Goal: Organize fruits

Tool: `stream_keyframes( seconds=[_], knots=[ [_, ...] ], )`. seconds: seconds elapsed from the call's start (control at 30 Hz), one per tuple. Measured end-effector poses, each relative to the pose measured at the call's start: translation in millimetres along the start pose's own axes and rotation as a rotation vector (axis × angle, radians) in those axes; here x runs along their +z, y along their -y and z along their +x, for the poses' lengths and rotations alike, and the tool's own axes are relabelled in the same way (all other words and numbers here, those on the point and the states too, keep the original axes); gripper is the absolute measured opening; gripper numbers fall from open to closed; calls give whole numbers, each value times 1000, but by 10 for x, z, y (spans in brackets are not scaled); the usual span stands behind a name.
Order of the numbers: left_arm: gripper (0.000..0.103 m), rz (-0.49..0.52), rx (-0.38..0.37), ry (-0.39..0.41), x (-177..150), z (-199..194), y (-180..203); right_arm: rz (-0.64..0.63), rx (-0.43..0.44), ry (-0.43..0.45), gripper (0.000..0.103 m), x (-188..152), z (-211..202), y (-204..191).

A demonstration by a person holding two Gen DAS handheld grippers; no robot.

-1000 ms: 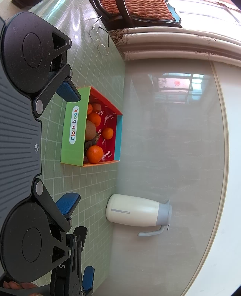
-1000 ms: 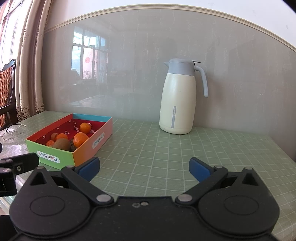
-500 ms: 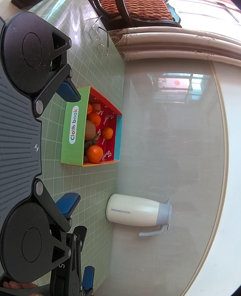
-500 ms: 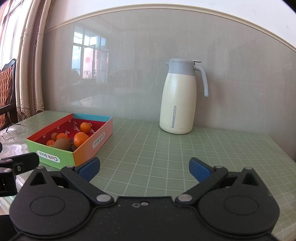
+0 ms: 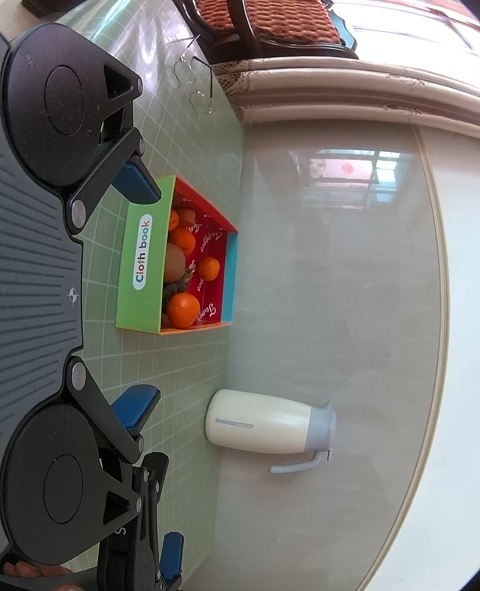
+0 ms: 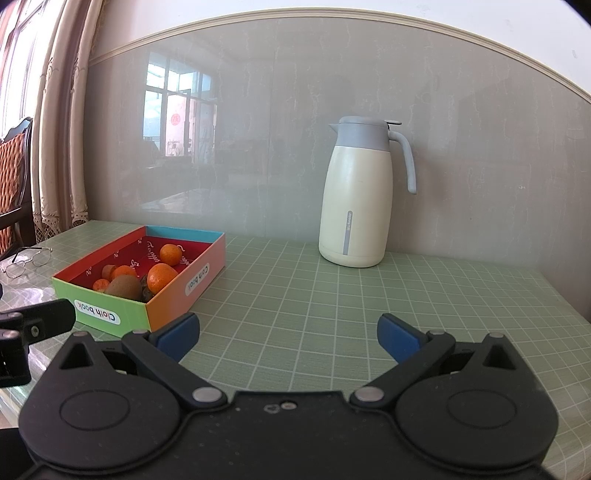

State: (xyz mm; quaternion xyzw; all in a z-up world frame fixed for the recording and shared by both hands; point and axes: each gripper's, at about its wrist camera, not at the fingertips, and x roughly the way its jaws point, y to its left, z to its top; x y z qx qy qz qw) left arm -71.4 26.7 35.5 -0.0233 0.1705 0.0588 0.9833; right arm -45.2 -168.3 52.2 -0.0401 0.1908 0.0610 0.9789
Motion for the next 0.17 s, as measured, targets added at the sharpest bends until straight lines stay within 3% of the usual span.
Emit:
stream_keyframes(
  seconds=[0.17],
  knots=[
    [103, 24, -9, 0, 1, 1, 46, -1, 0, -1, 103, -2, -12, -12]
  ],
)
